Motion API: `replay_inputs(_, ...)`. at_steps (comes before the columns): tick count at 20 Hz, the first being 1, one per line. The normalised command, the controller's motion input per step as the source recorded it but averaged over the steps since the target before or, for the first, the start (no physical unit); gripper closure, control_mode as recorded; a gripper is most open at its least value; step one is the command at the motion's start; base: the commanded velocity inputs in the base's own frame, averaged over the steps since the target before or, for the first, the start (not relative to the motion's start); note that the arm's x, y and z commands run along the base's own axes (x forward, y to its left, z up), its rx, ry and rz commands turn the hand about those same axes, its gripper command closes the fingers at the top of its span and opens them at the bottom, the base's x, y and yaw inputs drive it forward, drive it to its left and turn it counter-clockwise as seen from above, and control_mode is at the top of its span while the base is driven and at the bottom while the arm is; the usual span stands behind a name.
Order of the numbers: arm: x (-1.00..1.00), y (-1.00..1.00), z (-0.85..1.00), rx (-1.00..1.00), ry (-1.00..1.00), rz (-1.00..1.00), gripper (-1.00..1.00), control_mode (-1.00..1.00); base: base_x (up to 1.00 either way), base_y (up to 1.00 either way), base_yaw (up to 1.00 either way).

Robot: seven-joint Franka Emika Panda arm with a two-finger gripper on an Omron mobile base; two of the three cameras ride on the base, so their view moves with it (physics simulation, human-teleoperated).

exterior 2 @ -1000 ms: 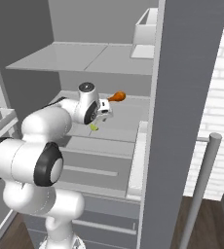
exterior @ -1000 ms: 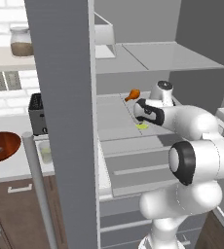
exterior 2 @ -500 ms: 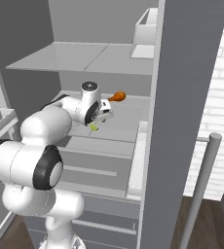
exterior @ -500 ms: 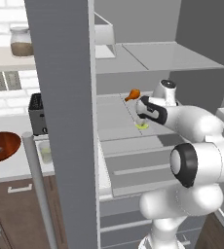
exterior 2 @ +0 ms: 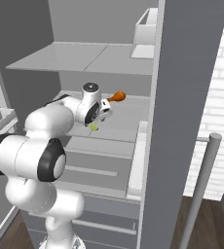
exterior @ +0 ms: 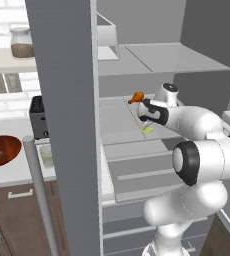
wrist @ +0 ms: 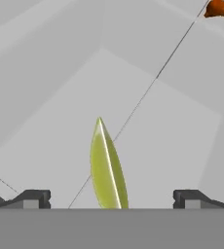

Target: Grab a lemon wedge from the fridge and one ice cube from the ice bowl, and put them in the glass of lemonade.

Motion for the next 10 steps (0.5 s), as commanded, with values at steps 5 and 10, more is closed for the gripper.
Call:
replay_inputs(5, 0.4, 0.0, -0.06, -0.03, 0.11, 0.01, -1.0, -1.0, 0.0, 0.0, 0.0)
replay_inputs(10, 0.03, 0.0, -0.41, -0.03, 0.09, 0.0, -1.0, -1.0, 0.0, 0.0, 0.0)
